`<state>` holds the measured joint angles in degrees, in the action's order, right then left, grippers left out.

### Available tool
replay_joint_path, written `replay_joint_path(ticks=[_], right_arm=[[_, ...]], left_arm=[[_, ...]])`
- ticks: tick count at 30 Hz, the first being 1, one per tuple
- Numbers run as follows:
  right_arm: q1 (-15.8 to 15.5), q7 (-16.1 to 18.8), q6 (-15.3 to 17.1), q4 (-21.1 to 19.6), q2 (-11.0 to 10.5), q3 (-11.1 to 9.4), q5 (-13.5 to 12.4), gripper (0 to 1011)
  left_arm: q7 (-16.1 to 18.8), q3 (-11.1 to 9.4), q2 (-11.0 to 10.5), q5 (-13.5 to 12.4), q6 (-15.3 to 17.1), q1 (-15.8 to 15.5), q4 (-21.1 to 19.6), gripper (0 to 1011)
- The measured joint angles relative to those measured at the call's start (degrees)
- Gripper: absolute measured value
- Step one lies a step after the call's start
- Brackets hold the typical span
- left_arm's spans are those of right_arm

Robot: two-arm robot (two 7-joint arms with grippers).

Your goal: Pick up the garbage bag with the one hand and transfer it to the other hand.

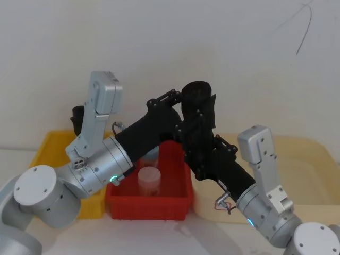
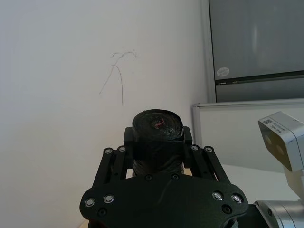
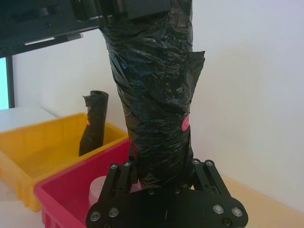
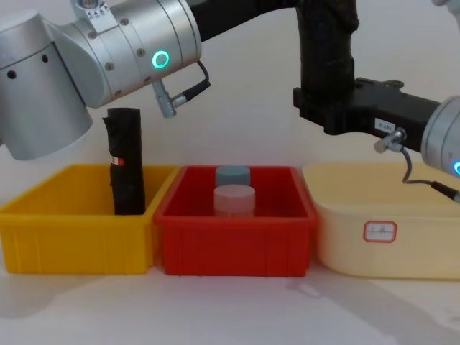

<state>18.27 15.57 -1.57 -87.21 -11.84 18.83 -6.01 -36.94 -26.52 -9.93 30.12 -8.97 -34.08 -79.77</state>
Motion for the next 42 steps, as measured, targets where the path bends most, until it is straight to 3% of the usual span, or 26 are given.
replay_joint_path(ticks=[3,12,22,29,38,42], right_arm=[[0.1,0.0,0.3,0.1,0.1,-0.1,0.1,497],[0.0,0.0,1.3,0.1,0.1,-0.6,0.1,497],[-0.5,-0.2,1.8,-0.4,0.2,-1.4,-0.6,496],[-0.7,-0.7,2.4,-0.7,0.2,-2.6,-1.6,496],[-0.5,-1.9,4.4,-0.4,-0.1,-4.9,-2.8,494],[0.1,-2.7,6.7,0.4,-0.3,-6.3,-3.2,494]], left_arm=[[0.0,0.0,0.0,0.0,0.0,0.0,0.0,535],[0.0,0.0,0.0,0.0,0.0,0.0,0.0,555],[0.0,0.0,0.0,0.0,0.0,0.0,0.0,861],[0.0,0.0,0.0,0.0,0.0,0.0,0.0,1001],[0.0,0.0,0.0,0.0,0.0,0.0,0.0,1001],[0.0,0.0,0.0,0.0,0.0,0.0,0.0,1001]])
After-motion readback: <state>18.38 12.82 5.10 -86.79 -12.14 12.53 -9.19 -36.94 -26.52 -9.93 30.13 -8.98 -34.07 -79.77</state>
